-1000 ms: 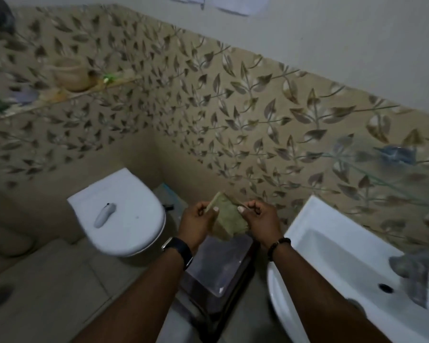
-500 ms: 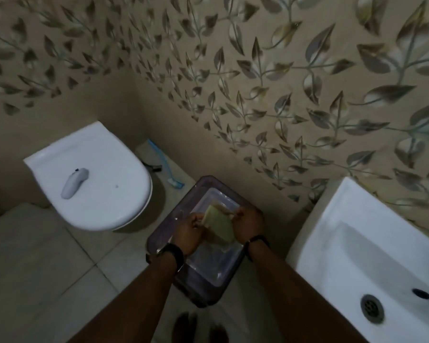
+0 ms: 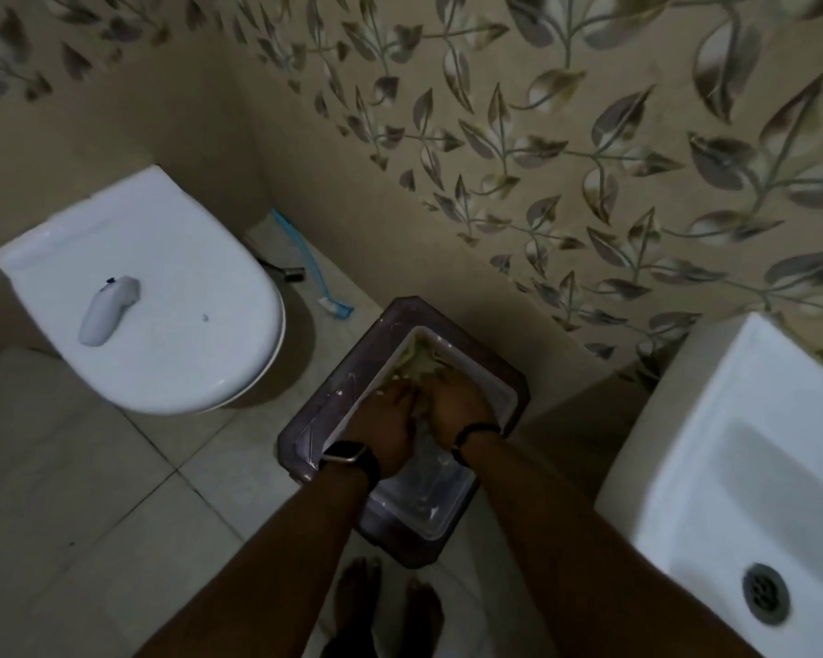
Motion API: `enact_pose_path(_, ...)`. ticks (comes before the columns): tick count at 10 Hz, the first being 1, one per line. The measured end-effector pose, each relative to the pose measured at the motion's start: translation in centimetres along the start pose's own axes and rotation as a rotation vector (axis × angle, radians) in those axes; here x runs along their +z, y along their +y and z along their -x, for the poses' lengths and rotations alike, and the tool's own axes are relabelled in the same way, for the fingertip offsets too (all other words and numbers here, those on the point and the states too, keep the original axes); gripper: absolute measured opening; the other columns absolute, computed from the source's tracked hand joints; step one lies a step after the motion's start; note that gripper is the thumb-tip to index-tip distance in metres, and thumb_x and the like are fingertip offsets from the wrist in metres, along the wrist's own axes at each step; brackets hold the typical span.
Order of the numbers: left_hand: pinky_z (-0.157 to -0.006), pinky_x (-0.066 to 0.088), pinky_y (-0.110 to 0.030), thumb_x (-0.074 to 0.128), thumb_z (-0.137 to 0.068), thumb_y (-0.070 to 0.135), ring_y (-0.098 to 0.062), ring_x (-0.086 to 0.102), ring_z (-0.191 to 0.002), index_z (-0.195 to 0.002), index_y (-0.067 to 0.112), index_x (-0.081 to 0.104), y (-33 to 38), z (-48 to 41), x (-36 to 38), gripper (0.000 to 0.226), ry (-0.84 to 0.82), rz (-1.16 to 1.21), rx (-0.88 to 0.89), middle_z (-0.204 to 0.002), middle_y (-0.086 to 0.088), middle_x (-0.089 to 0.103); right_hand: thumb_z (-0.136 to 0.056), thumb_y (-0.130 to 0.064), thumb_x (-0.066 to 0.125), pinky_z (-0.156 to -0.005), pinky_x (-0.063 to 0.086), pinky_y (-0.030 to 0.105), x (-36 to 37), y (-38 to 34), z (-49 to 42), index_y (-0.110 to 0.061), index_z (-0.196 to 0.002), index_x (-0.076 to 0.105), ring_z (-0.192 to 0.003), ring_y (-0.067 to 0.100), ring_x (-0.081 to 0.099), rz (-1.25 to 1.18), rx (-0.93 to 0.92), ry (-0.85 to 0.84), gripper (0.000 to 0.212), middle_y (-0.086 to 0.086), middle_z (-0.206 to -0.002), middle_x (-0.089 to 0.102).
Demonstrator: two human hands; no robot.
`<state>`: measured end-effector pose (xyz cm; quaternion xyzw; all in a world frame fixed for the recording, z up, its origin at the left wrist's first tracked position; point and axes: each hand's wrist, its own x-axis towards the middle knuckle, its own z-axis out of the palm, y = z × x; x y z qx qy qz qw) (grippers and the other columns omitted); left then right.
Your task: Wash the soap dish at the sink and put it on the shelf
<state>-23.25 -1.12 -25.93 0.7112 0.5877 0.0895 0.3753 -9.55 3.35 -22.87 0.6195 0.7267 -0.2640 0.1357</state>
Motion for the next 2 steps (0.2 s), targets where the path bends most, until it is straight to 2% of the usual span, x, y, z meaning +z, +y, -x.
enact_pose_path(1, -0.118, 0.029, -0.04, 0.049, -0.095, 0.02, -0.033, 0.043, -0.141, -0.148, 0.012, 0.046, -0.91, -0.34, 1.11, 0.053, -0.03, -0.047, 0.023, -0.153, -0.014, 0.047, -0.103, -0.034, 0.046, -0.114, 0.037, 0.045, 1.98, 0.19, -0.02, -0.02, -0.145, 0.046, -0.137, 0.029, 0.045, -0.018, 0.0, -0.168, 0.045, 0.008, -0.152, 0.046)
enact_pose_path(2, -0.117, 0.03, -0.04, 0.046, -0.098, 0.03, -0.033, 0.043, -0.139, -0.148, 0.014, 0.045, -1.56, -0.72, 1.82, 0.052, -0.043, -0.015, -0.007, -0.154, -0.013, 0.047, -0.101, -0.033, 0.048, -0.111, 0.04, 0.046, 2.92, 0.69, -0.81, -0.022, -0.143, 0.047, -0.136, 0.028, 0.045, 0.043, 0.002, -0.153, 0.043, 0.006, -0.151, 0.045)
